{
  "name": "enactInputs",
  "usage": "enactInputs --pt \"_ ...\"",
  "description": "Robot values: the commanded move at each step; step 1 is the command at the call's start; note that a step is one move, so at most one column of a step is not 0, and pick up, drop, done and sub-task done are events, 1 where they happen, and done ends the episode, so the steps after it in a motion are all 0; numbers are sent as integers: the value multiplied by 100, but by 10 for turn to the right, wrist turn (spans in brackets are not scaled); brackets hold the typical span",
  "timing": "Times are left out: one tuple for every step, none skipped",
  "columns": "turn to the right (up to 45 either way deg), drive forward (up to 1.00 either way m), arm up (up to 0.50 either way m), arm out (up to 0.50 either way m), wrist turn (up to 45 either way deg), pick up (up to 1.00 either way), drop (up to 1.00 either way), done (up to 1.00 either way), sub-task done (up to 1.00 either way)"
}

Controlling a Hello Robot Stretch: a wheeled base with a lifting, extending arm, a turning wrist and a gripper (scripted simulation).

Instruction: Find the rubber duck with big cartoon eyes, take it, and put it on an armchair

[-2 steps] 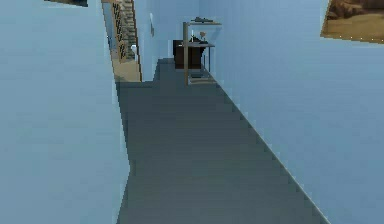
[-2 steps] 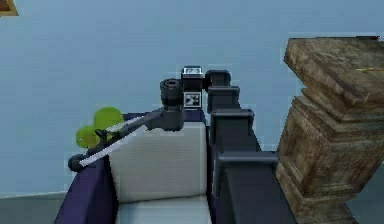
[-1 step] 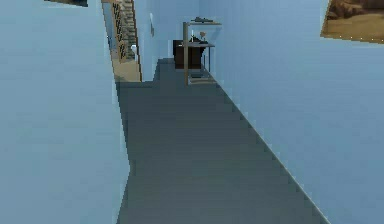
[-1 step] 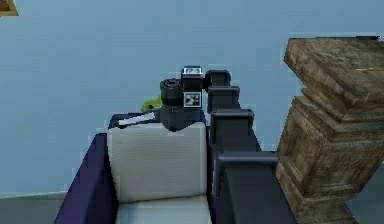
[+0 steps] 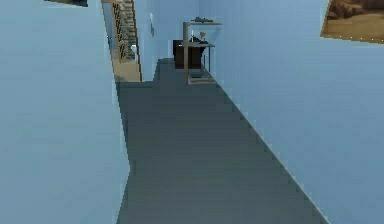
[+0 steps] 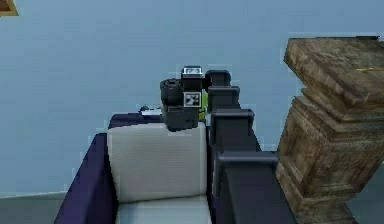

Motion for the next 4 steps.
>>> enactInputs --pt "0 0 -46 0 0 0 0 0 0" --pt "0 0 -32 0 0 0 0 0 0" --pt "0 0 0 0 0 0 100 0 0" --pt "0 0 10 0 0 0 0 0 0"
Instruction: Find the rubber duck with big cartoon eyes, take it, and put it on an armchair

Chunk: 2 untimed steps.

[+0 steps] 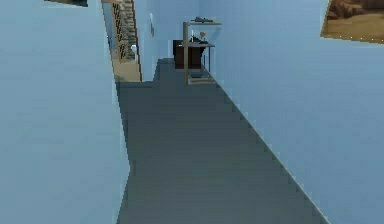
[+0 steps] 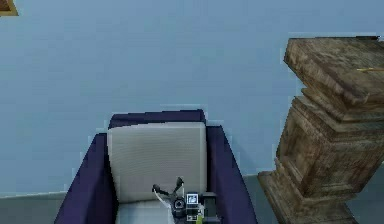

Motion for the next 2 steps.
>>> enactInputs --pt "0 0 0 -8 0 0 0 0 0" --pt "0 0 0 0 0 0 0 100 0"
